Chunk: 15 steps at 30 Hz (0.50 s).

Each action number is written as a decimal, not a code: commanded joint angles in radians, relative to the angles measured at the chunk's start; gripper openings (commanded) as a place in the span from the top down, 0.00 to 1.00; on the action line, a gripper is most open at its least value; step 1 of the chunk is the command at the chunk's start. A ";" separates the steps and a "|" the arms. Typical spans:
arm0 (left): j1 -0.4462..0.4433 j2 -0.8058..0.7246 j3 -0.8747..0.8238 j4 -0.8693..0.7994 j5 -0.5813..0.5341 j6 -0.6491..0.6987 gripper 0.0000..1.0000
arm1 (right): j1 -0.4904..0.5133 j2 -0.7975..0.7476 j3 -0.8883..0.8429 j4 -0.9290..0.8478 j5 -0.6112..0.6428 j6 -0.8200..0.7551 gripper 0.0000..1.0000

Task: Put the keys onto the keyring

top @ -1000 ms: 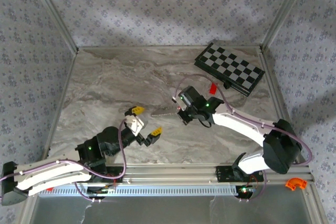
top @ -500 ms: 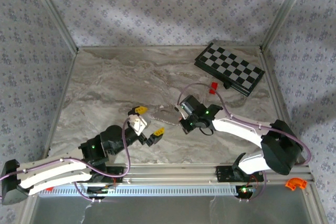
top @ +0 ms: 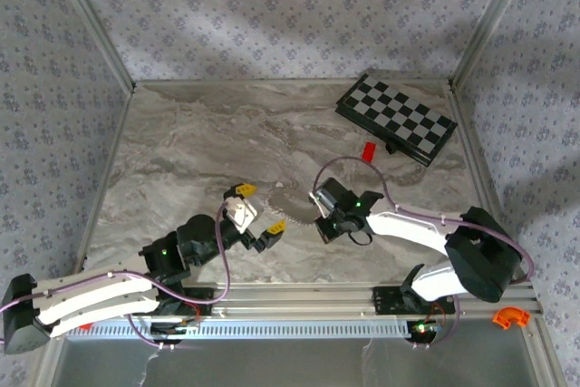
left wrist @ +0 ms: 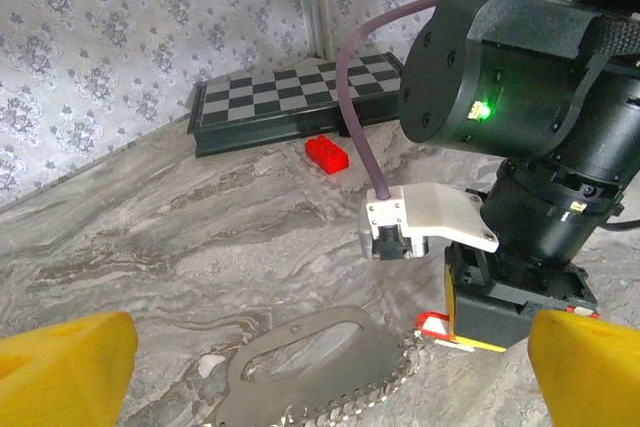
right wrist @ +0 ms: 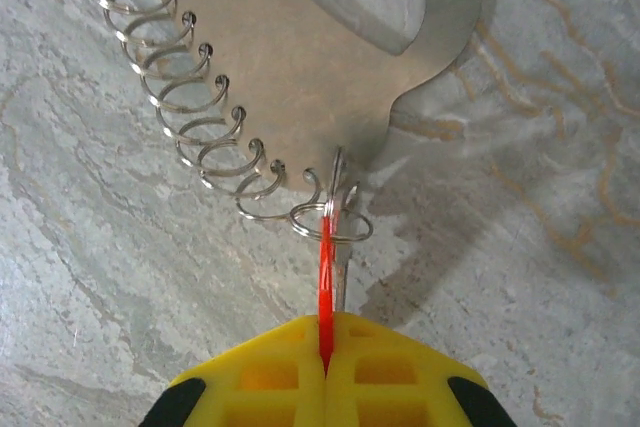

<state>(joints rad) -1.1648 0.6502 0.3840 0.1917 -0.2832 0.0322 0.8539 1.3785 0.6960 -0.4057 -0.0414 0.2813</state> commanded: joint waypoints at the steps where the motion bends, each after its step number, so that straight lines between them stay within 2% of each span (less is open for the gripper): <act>1: 0.007 0.004 0.024 0.051 0.015 -0.004 0.01 | 0.008 -0.027 -0.025 0.002 -0.008 0.038 1.00; 15: 0.008 0.005 0.032 0.045 0.022 -0.007 0.00 | 0.010 -0.083 -0.095 0.006 0.001 0.087 1.00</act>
<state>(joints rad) -1.1645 0.6659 0.3840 0.2062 -0.2760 0.0322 0.8581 1.3159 0.6128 -0.3912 -0.0418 0.3386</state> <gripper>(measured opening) 0.995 0.061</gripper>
